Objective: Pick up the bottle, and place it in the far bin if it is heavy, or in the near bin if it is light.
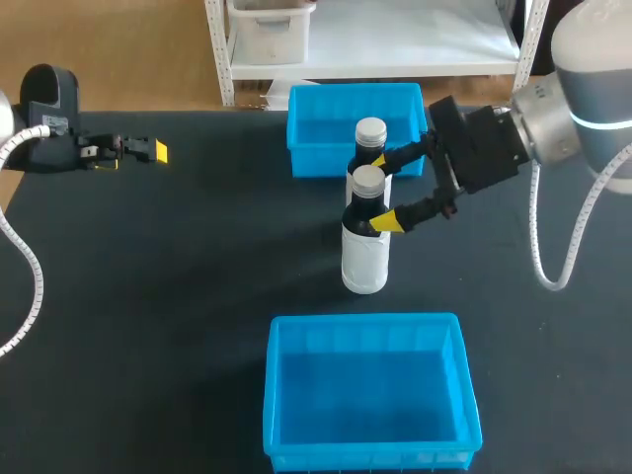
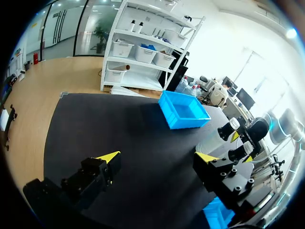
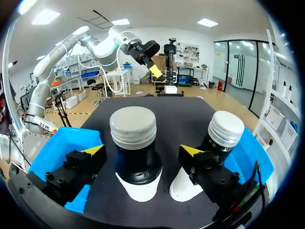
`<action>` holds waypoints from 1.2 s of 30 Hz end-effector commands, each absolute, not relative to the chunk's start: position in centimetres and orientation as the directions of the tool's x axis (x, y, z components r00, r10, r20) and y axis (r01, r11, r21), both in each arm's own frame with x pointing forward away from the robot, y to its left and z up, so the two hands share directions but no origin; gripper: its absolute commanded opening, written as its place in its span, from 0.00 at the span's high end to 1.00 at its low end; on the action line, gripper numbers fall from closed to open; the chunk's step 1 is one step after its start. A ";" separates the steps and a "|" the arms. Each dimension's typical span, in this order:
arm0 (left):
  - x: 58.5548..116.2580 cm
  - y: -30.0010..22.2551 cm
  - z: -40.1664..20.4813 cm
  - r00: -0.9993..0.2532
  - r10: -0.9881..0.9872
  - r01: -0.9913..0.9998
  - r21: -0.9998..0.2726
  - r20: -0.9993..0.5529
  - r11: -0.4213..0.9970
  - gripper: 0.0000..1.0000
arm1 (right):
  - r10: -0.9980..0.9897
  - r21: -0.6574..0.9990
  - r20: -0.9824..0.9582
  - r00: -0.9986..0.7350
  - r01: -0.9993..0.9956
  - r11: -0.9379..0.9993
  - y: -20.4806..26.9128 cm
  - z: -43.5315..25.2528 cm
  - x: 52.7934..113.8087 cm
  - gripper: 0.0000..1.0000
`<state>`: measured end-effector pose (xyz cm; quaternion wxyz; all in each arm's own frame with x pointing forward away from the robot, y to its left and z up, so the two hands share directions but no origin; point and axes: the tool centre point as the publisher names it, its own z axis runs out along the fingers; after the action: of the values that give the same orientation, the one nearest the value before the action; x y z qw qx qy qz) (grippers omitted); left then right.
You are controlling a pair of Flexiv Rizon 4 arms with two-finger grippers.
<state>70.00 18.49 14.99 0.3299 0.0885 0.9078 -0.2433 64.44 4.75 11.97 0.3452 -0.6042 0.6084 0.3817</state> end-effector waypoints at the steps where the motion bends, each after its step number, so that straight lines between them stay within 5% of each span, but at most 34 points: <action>1: 70.0 18.5 15.0 -0.767 0.000 0.321 -0.383 -0.642 0.866 0.00 | -0.467 0.046 -0.884 -0.032 -0.999 -0.019 5.2 11.9 64.4 0.00; 14: 70.0 18.5 15.0 -0.767 0.000 0.321 -0.383 -0.642 0.866 0.00 | -0.452 0.049 -0.891 -0.041 -0.999 -0.006 5.7 11.8 64.2 0.00; 36: 70.0 18.5 15.0 -0.767 0.000 0.321 -0.383 -0.642 0.866 0.00 | -0.434 0.048 -0.900 -0.039 -0.999 -0.009 6.0 12.1 64.1 0.39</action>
<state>70.00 18.49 14.99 0.3299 0.0885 0.9078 -0.2433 64.05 5.93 12.21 0.3592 -0.5924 0.6057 0.3913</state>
